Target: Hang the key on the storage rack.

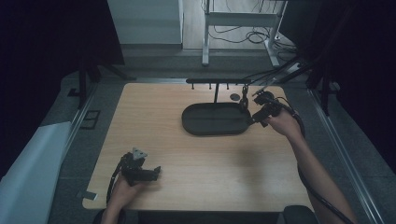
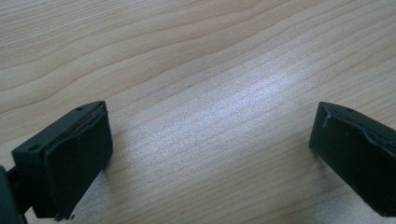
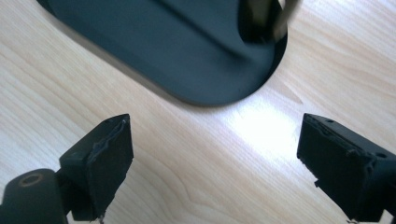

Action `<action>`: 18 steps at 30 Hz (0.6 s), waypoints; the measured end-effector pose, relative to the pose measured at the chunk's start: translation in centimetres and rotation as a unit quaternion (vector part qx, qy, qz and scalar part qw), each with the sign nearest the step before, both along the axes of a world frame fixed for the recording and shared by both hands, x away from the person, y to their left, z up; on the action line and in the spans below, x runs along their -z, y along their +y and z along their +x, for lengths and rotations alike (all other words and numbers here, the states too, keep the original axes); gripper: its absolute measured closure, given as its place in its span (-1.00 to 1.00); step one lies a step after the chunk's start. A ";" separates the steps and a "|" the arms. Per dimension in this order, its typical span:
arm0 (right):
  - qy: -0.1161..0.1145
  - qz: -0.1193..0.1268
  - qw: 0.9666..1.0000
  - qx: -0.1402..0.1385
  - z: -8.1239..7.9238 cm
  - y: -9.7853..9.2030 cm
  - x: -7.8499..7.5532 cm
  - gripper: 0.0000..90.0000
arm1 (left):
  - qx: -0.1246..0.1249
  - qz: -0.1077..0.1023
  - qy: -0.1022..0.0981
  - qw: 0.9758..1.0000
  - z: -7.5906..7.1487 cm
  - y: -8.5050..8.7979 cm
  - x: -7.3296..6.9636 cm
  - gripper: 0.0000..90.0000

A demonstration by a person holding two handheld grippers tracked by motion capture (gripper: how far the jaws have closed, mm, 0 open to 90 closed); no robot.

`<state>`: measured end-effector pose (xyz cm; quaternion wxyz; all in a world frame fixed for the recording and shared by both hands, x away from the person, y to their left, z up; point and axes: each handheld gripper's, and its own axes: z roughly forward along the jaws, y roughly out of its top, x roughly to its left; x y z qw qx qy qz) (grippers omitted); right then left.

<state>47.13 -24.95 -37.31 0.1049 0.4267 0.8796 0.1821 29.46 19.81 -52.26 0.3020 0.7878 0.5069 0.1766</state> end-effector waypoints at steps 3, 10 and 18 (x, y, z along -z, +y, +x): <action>0.001 0.000 1.000 -0.002 -0.6 -0.5 0.2 -0.78 | 0.000 0.000 0.000 1.000 0.0 0.0 0.0 -1.00; -0.001 -0.003 1.000 -0.005 -2.0 -1.4 0.7 -0.83 | 0.000 0.000 0.000 1.000 0.0 0.0 0.0 -1.00; -0.004 -0.003 1.000 -0.010 -4.0 -2.4 1.8 -0.87 | 0.000 0.000 0.000 1.000 0.0 0.0 0.0 -1.00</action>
